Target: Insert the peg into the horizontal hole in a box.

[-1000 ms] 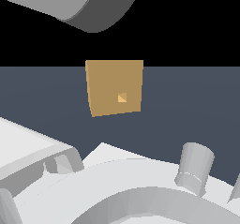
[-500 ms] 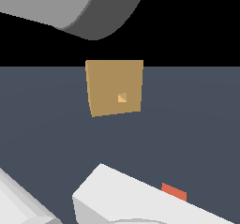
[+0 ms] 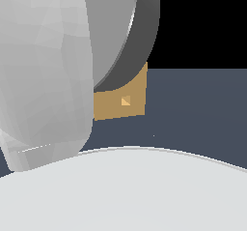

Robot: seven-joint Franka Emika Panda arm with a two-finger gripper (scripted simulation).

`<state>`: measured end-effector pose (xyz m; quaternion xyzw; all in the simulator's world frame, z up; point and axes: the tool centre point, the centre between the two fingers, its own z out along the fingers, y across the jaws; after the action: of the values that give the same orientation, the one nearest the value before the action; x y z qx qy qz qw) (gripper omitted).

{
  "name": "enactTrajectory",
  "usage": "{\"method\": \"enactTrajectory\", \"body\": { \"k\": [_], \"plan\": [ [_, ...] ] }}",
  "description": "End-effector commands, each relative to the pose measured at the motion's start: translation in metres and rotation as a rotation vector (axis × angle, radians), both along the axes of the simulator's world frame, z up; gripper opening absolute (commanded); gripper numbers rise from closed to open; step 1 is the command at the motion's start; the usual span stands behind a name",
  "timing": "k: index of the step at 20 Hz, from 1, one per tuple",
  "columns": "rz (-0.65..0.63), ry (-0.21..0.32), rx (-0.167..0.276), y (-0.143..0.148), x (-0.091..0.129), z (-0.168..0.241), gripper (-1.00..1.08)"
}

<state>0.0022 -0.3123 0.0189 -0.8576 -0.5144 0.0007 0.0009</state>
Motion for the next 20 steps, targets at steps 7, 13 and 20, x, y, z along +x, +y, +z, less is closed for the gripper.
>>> {"method": "enactTrajectory", "body": {
  "k": [7, 13, 20],
  "plan": [
    [0.0, -0.002, -0.001, -0.001, 0.002, -0.003, -1.0],
    [0.0, -0.002, -0.001, -0.001, 0.002, -0.003, -1.0],
    [0.057, -0.002, -0.001, 0.02, 0.015, 0.001, -1.0]
  ]
}}
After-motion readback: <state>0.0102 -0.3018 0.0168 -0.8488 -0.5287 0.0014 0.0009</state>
